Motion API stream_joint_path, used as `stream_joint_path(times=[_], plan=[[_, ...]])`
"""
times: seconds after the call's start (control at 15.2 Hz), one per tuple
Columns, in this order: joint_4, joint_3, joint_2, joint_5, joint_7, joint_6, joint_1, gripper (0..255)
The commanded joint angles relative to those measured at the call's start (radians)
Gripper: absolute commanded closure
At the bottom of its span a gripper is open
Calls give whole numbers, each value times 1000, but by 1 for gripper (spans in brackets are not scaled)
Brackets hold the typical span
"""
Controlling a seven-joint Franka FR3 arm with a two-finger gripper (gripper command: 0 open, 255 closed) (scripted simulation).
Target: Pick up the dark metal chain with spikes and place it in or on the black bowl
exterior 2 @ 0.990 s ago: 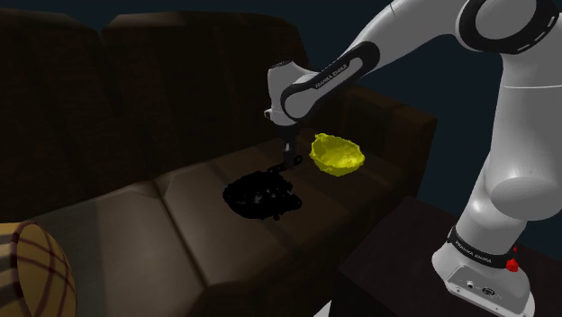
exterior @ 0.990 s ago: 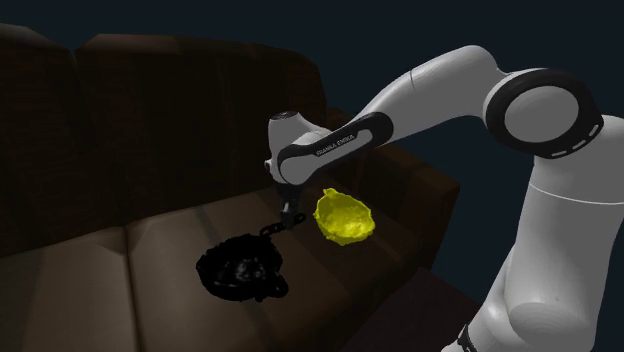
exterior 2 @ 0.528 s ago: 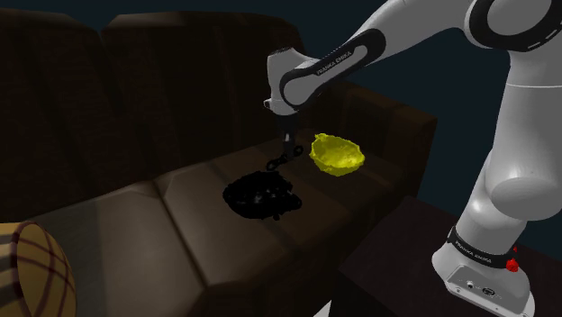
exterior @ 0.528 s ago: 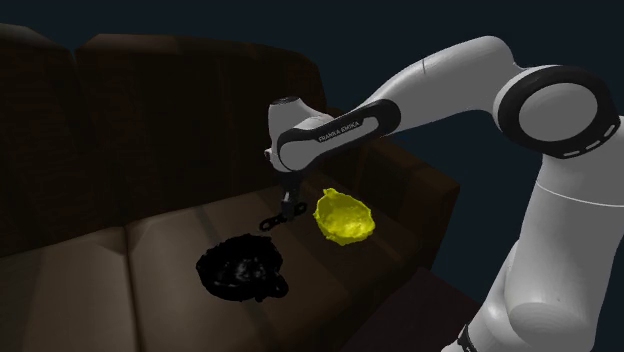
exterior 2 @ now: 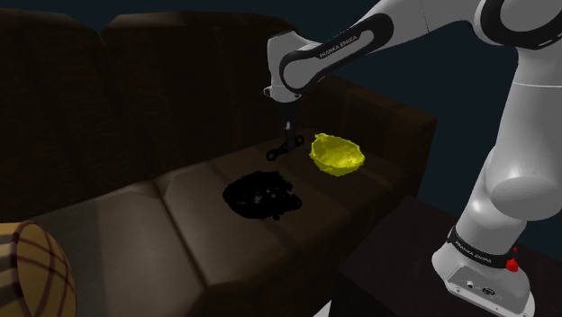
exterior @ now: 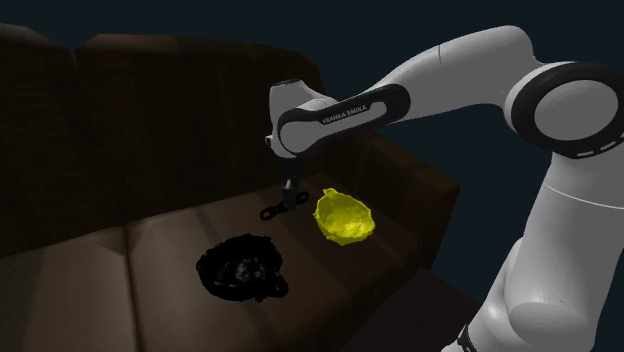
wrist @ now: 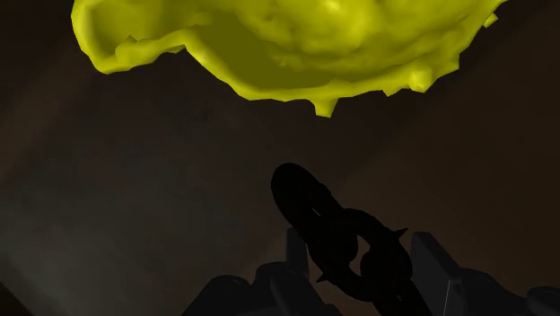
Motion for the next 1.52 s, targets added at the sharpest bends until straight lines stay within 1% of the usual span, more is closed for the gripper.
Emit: stream_joint_path(times=[0.0, 1.12, 1.45], plan=[[22, 1, -7, 3, -4, -29, 0, 255], [189, 3, -49, 17, -31, -235, 2, 255], [156, 56, -82, 28, 77, -247, 61, 255]])
